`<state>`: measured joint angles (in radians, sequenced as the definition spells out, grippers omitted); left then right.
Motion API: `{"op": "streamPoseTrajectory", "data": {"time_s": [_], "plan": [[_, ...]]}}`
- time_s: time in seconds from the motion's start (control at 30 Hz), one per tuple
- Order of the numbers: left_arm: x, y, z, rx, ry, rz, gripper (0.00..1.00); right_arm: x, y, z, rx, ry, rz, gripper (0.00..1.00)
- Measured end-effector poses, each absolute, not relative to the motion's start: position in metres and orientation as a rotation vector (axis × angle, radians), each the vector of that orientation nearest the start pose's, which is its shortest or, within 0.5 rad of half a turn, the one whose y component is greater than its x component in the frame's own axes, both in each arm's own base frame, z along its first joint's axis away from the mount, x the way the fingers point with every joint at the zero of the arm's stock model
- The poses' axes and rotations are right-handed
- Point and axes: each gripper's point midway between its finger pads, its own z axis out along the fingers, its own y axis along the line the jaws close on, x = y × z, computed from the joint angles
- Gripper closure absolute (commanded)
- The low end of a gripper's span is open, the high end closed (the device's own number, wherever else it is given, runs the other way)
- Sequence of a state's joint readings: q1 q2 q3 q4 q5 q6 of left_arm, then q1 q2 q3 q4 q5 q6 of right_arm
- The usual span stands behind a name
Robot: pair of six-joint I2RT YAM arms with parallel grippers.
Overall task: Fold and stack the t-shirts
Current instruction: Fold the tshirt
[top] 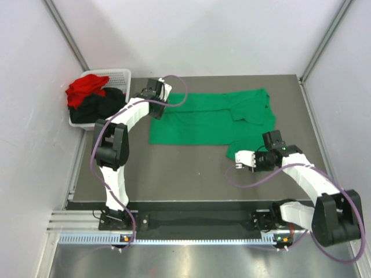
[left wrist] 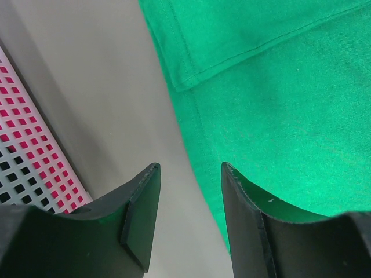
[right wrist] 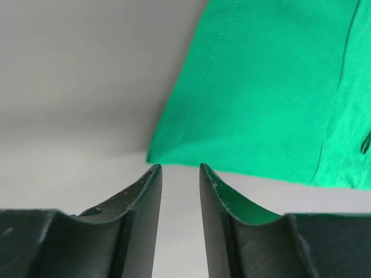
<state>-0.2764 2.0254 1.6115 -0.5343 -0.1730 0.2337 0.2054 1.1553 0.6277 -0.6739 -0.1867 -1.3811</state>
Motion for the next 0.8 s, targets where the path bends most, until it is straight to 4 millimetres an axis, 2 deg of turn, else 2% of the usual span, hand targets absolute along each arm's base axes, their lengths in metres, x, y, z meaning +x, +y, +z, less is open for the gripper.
{"op": "streamPoseTrajectory", "data": {"time_s": [0.2, 0.47, 0.7, 0.8], "plan": [[0.486, -0.096, 0.083, 0.564, 2.448, 0.205, 0.48, 0.219, 0.039, 0.043, -1.998, 1.901, -0.035, 0.60], [0.486, -0.095, 0.083, 0.563, 2.447, 0.211, 0.48, 0.212, 0.038, 0.019, -2.020, 1.991, 0.050, 0.58], [0.485, -0.092, 0.082, 0.563, 2.449, 0.232, 0.48, 0.224, 0.038, 0.017, -2.003, 1.997, 0.028, 0.62], [0.480, -0.089, 0.074, 0.573, 2.466, 0.243, 0.48, 0.228, 0.038, 0.017, -2.001, 1.992, 0.012, 0.72]]}}
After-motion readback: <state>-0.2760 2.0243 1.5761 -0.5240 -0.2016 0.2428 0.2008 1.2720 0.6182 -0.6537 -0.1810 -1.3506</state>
